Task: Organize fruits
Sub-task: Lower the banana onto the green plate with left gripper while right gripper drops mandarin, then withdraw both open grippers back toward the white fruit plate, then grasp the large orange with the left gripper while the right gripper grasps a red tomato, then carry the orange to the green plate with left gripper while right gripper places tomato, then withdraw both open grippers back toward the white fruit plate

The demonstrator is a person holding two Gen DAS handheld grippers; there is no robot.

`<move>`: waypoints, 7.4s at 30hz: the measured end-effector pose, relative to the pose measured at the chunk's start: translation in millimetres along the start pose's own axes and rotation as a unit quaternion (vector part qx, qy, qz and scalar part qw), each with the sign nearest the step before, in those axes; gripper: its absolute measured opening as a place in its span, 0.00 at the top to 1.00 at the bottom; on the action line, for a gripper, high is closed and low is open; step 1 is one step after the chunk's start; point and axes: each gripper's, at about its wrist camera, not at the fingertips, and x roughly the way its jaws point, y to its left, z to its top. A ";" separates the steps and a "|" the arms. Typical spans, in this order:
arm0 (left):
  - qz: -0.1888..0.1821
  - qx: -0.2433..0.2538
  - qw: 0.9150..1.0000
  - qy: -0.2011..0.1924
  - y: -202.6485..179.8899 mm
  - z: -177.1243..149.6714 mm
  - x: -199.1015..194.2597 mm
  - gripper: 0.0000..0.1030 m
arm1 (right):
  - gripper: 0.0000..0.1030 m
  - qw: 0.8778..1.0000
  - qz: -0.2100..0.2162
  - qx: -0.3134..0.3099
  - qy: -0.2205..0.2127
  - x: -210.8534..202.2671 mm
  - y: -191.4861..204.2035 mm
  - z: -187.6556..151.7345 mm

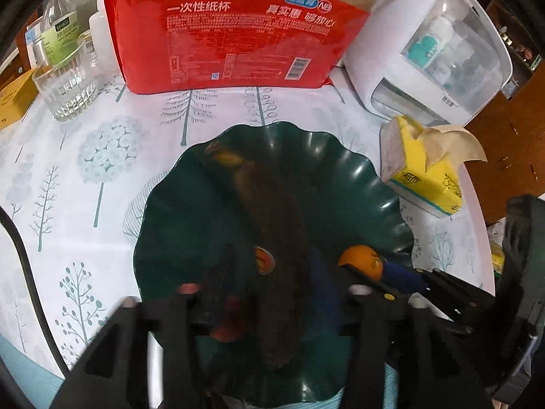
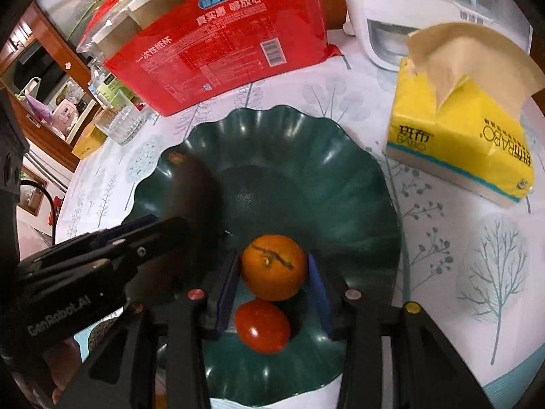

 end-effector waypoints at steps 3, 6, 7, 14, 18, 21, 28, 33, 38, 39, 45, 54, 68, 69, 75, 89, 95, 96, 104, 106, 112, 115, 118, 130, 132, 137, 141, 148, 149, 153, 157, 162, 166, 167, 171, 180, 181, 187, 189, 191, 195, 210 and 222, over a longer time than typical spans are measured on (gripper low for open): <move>0.007 0.005 1.000 -0.022 -1.7 0.1 -15.2 0.26 | 0.60 1.000 0.005 0.004 0.005 -0.6 -2.0 0.1; 0.013 0.014 0.999 -0.033 -2.6 -0.9 -31.3 0.25 | 0.60 1.000 0.002 0.002 0.000 -8.2 -0.4 -2.6; 0.015 0.017 0.999 -0.036 -2.5 -2.0 -37.0 0.25 | 0.60 1.000 0.002 0.000 -0.003 -11.3 0.1 -3.5; 0.040 0.030 0.997 -0.055 3.8 -13.1 -83.0 0.22 | 0.59 1.000 -0.005 -0.008 -0.021 -43.3 9.8 -11.5; 0.046 0.029 0.996 -0.064 10.0 -23.1 -112.6 0.22 | 0.59 0.999 -0.008 -0.013 -0.030 -66.0 16.4 -20.5; 0.047 0.033 0.996 -0.070 15.6 -38.2 -139.1 0.22 | 0.59 0.999 -0.010 -0.020 -0.041 -86.4 23.8 -31.0; 0.051 0.051 0.993 -0.088 23.1 -90.4 -198.2 0.18 | 0.59 0.996 -0.020 -0.058 -0.068 -139.0 50.5 -67.7; 0.059 0.059 0.991 -0.101 27.1 -129.8 -228.8 0.18 | 0.59 0.991 -0.032 -0.092 -0.094 -175.7 73.2 -101.0; 0.059 0.069 0.987 -0.133 24.3 -166.6 -256.7 0.18 | 0.59 0.985 -0.028 -0.117 -0.124 -207.6 91.5 -136.3; 0.064 0.074 0.985 -0.142 23.5 -175.5 -262.2 0.18 | 0.59 0.984 -0.029 -0.120 -0.128 -211.9 94.2 -142.9; 0.098 0.099 0.974 -0.180 17.0 -215.8 -273.5 0.16 | 0.59 0.981 -0.026 -0.129 -0.145 -225.0 103.7 -182.9; 0.104 0.100 0.967 -0.211 20.5 -275.8 -258.4 0.12 | 0.59 0.977 -0.029 -0.141 -0.157 -215.6 107.5 -229.0; 0.092 0.072 0.984 -0.136 52.2 -292.7 -179.0 0.12 | 0.59 0.983 -0.020 -0.161 -0.089 -139.4 112.2 -268.9; 0.090 0.069 0.985 -0.127 54.5 -290.9 -172.8 0.12 | 0.59 0.983 -0.019 -0.162 -0.083 -133.7 112.3 -269.7; 0.097 0.071 0.988 -0.095 62.4 -283.1 -142.7 0.12 | 0.59 0.984 -0.008 -0.166 -0.058 -108.9 114.4 -274.2; 0.085 0.049 0.993 -0.064 77.9 -268.9 -111.6 0.19 | 0.59 0.984 -0.002 -0.173 -0.045 -87.0 116.9 -277.1; 0.075 0.047 0.994 -0.063 78.2 -266.2 -107.5 0.24 | 0.59 0.984 -0.001 -0.174 -0.042 -79.0 117.3 -280.4; 0.072 0.048 0.994 -0.062 77.7 -266.1 -107.0 0.28 | 0.59 0.983 -0.002 -0.176 -0.043 -78.7 117.9 -281.2; 0.058 0.060 0.995 -0.062 68.8 -265.0 -103.5 0.45 | 0.59 0.982 -0.001 -0.178 -0.055 -79.7 116.8 -284.4; 0.059 0.060 0.994 -0.062 67.8 -264.7 -103.2 0.48 | 0.60 0.981 -0.005 -0.183 -0.058 -80.2 117.2 -286.2; 0.055 0.063 0.994 -0.066 64.0 -264.9 -102.9 0.57 | 0.70 0.981 -0.004 -0.186 -0.061 -80.7 116.8 -287.4; 0.056 0.064 0.994 -0.069 63.3 -267.0 -103.3 0.58 | 0.73 0.980 -0.005 -0.187 -0.062 -80.5 117.0 -286.9; 0.054 0.061 0.994 -0.070 62.4 -270.3 -104.4 0.58 | 0.73 0.980 -0.006 -0.188 -0.063 -80.4 117.4 -287.3; 0.035 0.086 0.992 -0.089 37.2 -286.6 -153.8 0.59 | 0.75 0.984 0.020 -0.168 -0.053 -96.4 118.3 -281.6; 0.023 0.092 0.991 -0.094 31.5 -281.7 -174.3 0.59 | 0.75 0.984 0.030 -0.166 -0.062 -111.6 119.9 -274.5; 0.012 0.114 0.986 -0.122 15.9 -258.0 -229.1 0.59 | 0.75 0.978 0.040 -0.177 -0.098 -166.0 128.0 -241.6; 0.016 0.140 0.978 -0.155 -3.2 -226.6 -285.3 0.59 | 0.75 0.971 0.042 -0.188 -0.139 -225.6 136.0 -201.1; 0.017 0.164 0.968 -0.190 -33.9 -167.0 -357.3 0.59 | 0.75 0.958 0.022 -0.195 -0.208 -321.8 154.2 -125.9; 0.022 0.167 0.966 -0.197 -37.8 -160.1 -363.3 0.59 | 0.75 0.957 0.018 -0.195 -0.215 -332.4 156.9 -115.9; 0.040 0.164 0.963 -0.208 -51.6 -113.3 -383.0 0.59 | 0.75 0.955 0.008 -0.186 -0.231 -360.0 162.4 -83.4; 0.054 0.149 0.965 -0.210 -57.8 -70.9 -382.4 0.58 | 0.75 0.951 -0.024 -0.181 -0.250 -369.8 164.9 -48.3; 0.063 0.134 0.972 -0.182 -58.1 -30.8 -339.6 0.58 | 0.75 0.958 -0.046 -0.164 -0.232 -337.7 151.6 -3.5; 0.065 0.121 0.981 -0.138 -52.5 -9.8 -270.2 0.58 | 0.75 0.972 -0.045 -0.133 -0.190 -283.2 124.9 31.1; 0.064 0.117 0.983 -0.126 -50.2 -7.2 -252.8 0.58 | 0.75 0.976 -0.042 -0.123 -0.177 -265.7 116.3 38.7; 0.057 0.110 0.990 -0.073 -44.4 1.3 -172.7 0.58 | 0.75 0.988 -0.026 -0.085 -0.128 -193.1 80.5 58.3; 0.059 0.108 0.992 0.031 -40.4 -10.5 -31.2 0.58 | 0.74 0.999 -0.008 -0.035 -0.022 -43.3 31.5 57.6; 0.058 0.108 0.992 0.034 -40.5 -10.9 -24.5 0.58 | 0.74 0.999 -0.004 -0.032 -0.012 -29.2 28.3 55.4; 0.052 0.113 0.992 0.036 -35.0 -10.3 -5.3 0.58 | 0.74 1.000 -0.002 -0.020 0.019 8.6 23.2 48.8; 0.047 0.111 0.992 0.035 -33.9 -9.7 -3.7 0.57 | 0.74 1.000 0.005 -0.013 0.025 14.0 21.4 48.4; 0.045 0.109 0.992 0.032 -33.1 -9.9 -7.3 0.56 | 0.73 0.999 0.014 -0.005 0.036 19.5 20.0 47.7; 0.042 0.111 0.993 0.020 -33.3 -10.2 -16.6 0.34 | 0.71 0.998 0.019 0.009 0.051 23.8 16.6 46.4; 0.062 0.112 0.992 -0.001 -26.5 -20.4 -72.7 0.25 | 0.64 1.000 -0.002 0.003 0.014 -26.9 20.1 36.9; 0.083 0.105 0.989 -0.058 -17.5 -36.1 -182.6 0.18 | 0.64 0.999 -0.014 -0.022 -0.039 -122.5 52.7 21.9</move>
